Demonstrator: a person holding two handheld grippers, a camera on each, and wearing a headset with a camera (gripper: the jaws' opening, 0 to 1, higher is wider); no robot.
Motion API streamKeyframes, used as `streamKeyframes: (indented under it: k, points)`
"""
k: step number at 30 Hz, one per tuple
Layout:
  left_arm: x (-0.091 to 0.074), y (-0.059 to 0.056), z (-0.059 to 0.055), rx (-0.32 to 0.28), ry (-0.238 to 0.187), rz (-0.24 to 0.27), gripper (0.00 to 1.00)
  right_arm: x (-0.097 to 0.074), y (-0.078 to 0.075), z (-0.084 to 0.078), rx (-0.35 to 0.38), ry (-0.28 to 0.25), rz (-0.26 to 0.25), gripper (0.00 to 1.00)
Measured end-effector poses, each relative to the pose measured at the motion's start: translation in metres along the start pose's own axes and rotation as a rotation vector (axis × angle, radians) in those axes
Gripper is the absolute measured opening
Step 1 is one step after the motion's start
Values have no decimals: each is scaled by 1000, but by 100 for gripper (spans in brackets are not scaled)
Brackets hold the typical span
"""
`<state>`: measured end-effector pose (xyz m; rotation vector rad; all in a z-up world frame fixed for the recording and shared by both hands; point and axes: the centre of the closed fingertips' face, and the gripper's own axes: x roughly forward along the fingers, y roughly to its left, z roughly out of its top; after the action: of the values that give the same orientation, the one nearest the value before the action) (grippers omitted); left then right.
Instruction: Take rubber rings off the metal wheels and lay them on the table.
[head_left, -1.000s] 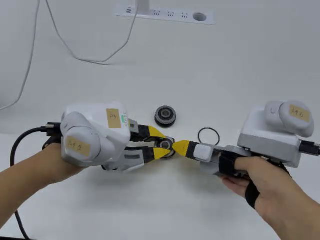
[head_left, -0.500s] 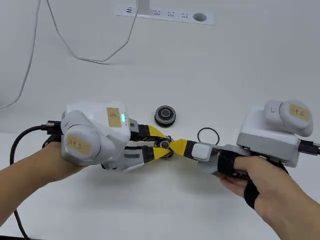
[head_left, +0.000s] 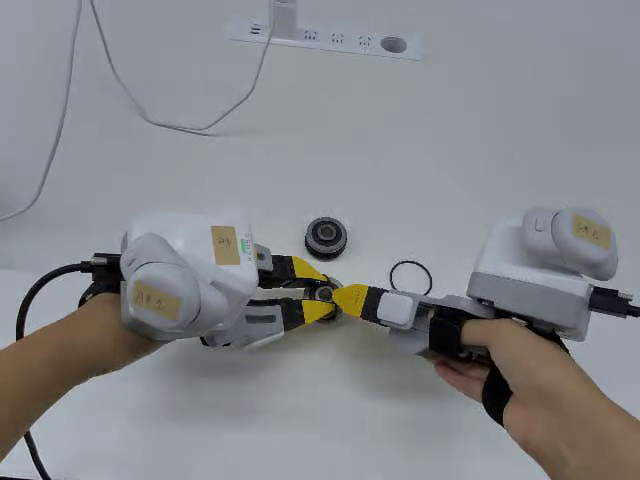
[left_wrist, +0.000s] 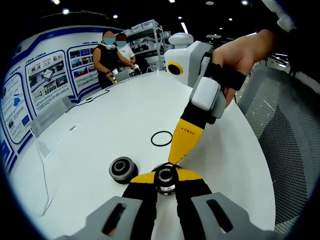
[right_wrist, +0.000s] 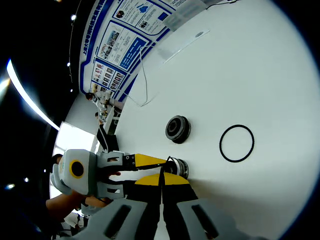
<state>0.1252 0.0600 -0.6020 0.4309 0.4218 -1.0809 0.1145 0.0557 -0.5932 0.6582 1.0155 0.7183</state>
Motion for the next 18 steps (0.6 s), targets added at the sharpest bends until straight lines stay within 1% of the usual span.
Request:
streamKeyframes:
  k: [3, 6, 9, 12, 16, 18]
  points:
    - [0, 0, 0, -5, 0, 6, 13, 1, -2, 0, 9, -6, -10, 1]
    - [0, 0, 0, 0, 4, 4, 14, 1, -4, 1, 18, -11, -21, 1]
    - [0, 0, 0, -8, 11, 0, 14, 2, -6, 2, 20, -15, -28, 1]
    - [-1, 3, -1, -19, 17, 14, 17, 3, -5, 2, 16, -14, -29, 1]
    - [-6, 5, 0, -34, 11, 23, 18, 4, -4, 2, 16, -15, -26, 1]
    - [-11, 8, 2, -50, -4, 37, 18, 5, -4, 2, 14, -15, -25, 1]
